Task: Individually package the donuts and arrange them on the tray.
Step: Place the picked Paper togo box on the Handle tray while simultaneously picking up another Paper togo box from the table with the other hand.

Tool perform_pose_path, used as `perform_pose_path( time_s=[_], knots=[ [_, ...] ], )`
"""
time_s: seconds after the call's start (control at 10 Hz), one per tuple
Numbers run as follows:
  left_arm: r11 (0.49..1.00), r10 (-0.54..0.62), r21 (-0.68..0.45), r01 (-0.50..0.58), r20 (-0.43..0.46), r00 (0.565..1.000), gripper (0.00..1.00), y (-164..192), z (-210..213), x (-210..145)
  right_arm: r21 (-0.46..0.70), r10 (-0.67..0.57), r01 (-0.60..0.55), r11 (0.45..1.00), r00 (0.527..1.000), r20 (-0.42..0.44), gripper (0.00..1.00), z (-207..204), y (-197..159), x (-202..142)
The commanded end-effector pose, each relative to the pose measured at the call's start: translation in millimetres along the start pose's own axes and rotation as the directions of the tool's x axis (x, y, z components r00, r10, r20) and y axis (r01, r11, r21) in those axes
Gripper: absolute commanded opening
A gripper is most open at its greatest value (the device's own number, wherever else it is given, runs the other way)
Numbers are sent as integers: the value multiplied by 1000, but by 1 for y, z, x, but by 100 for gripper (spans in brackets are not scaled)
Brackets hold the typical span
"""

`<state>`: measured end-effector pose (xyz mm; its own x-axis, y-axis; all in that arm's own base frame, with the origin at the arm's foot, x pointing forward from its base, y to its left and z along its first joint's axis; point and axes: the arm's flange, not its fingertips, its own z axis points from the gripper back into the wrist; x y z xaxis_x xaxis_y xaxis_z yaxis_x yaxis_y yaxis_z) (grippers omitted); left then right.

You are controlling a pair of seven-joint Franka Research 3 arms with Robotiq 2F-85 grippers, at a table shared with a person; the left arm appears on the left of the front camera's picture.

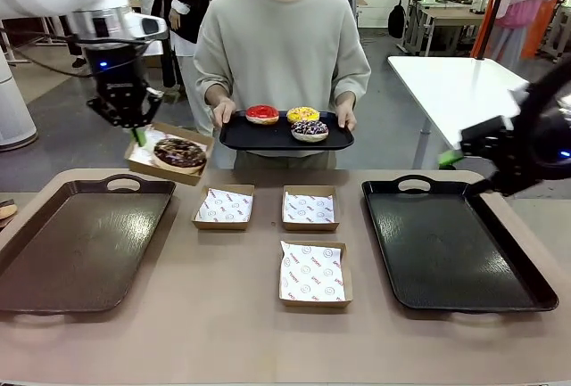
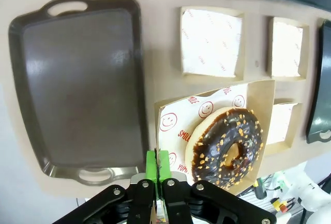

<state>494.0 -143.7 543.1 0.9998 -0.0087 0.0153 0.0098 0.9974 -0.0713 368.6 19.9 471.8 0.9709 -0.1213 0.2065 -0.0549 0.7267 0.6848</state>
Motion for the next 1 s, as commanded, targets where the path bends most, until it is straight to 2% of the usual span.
perform_pose_path(
  time_s=[0.0, 0.4, 0.7, 0.8, 0.9],
  knots=[
    [999, 18, -51, -18, -1, 1000, 1, 39, -9, -19, -153, 21, -27, 988, 999, -39, 100, -34, 33, 11],
    [997, 37, -60, -38, -16, 999, 1, 96, -28, -43, -333, 117, -142, 932, 989, -96, 100, -120, 100, 5],
    [998, 37, -57, -39, -24, 999, 1, 105, -40, -47, -326, 126, -167, 930, 981, -144, 100, -144, 109, -11],
    [997, 31, -68, -32, -11, 999, 1, 99, -44, -46, -257, 134, -169, 952, 980, -148, 100, -137, 105, -17],
    [997, 54, -43, -56, -47, 997, 1, 103, -37, -44, -319, 145, -187, 929, 978, -153, 100, -147, 107, -16]
  ],
)
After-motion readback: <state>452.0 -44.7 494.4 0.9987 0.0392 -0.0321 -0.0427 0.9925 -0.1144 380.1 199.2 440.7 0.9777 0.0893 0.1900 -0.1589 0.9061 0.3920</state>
